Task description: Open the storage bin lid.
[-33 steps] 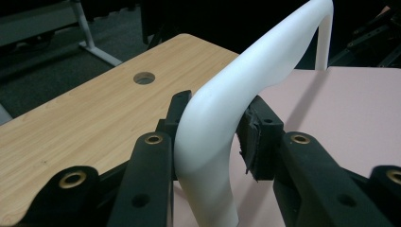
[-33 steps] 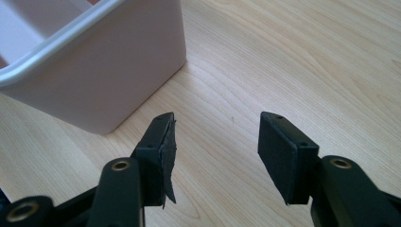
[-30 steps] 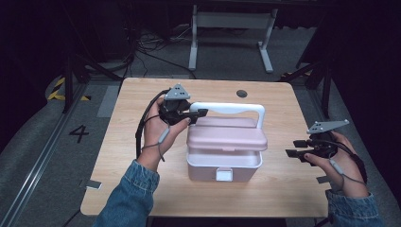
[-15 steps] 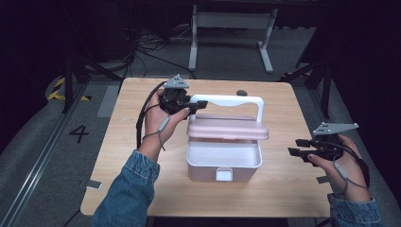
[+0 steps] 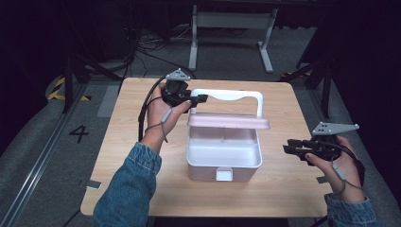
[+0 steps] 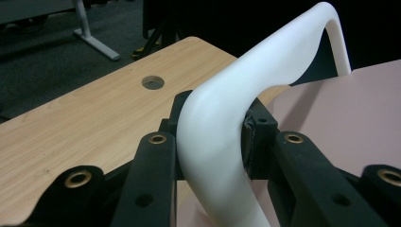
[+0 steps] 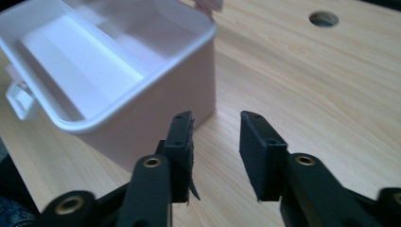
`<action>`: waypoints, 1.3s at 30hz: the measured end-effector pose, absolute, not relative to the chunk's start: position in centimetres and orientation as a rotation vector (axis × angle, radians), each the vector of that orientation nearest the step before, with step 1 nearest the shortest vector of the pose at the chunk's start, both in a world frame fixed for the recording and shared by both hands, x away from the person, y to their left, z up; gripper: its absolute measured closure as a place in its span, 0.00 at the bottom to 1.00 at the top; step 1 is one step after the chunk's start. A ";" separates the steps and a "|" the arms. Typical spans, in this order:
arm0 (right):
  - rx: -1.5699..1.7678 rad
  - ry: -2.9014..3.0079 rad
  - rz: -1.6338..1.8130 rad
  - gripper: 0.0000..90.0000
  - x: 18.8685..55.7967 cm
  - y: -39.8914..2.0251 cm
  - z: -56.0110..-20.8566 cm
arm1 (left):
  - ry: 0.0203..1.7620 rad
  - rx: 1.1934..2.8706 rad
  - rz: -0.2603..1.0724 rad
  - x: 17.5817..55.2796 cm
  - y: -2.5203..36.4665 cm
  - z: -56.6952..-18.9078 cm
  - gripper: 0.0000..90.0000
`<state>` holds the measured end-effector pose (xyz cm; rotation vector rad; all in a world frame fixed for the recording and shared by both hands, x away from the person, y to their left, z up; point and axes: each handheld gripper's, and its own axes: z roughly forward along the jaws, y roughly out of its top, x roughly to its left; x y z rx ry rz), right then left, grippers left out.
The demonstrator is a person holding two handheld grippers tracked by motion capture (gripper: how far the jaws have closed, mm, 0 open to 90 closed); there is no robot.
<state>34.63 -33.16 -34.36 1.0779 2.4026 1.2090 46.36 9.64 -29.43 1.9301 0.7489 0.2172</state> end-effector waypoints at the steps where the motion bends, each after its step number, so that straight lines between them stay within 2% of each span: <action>1: 1.078 2.403 1.209 0.77 34.6 -33.2 -34.4 | 0.749 1.930 0.217 46.4 9.6 -29.4 0.79; 3: 1.042 2.388 1.263 0.82 34.5 -32.8 -34.0 | 0.754 1.934 0.216 46.5 9.7 -29.4 0.79; 4: 1.008 2.373 1.321 0.87 34.4 -32.3 -33.7 | 0.754 1.933 0.216 46.5 9.7 -29.4 0.79; 5: 1.008 2.373 1.321 0.87 34.4 -32.3 -33.7 | 0.756 1.932 0.216 46.5 9.7 -29.4 0.79; 6: 0.973 2.369 1.376 0.93 34.4 -31.7 -33.5 | 0.757 1.929 0.217 46.5 9.6 -29.4 0.79; 7: 0.973 2.369 1.376 0.93 34.4 -31.7 -33.5 | 0.757 1.929 0.217 46.5 9.6 -29.4 0.79; 8: 0.928 2.372 1.434 0.99 34.4 -31.1 -33.3 | 0.759 1.929 0.217 46.5 9.6 -29.4 0.79; 25: 0.761 2.266 1.634 1.00 35.0 -27.8 -32.7 | 0.763 1.924 0.230 46.0 9.6 -29.5 0.78; 31: 0.754 2.254 1.628 1.00 35.3 -27.6 -32.6 | 0.756 1.935 0.256 45.7 9.9 -29.5 0.68; 33: 0.749 2.249 1.624 1.00 35.3 -27.6 -32.6 | 0.753 1.935 0.296 45.5 10.2 -29.5 0.55; 34: 0.751 2.251 1.624 1.00 35.3 -27.6 -32.6 | 0.742 1.932 0.303 45.5 10.2 -29.5 0.51; 39: 0.755 2.251 1.628 1.00 35.3 -27.6 -32.5 | 0.721 1.940 0.307 45.0 10.7 -29.5 0.45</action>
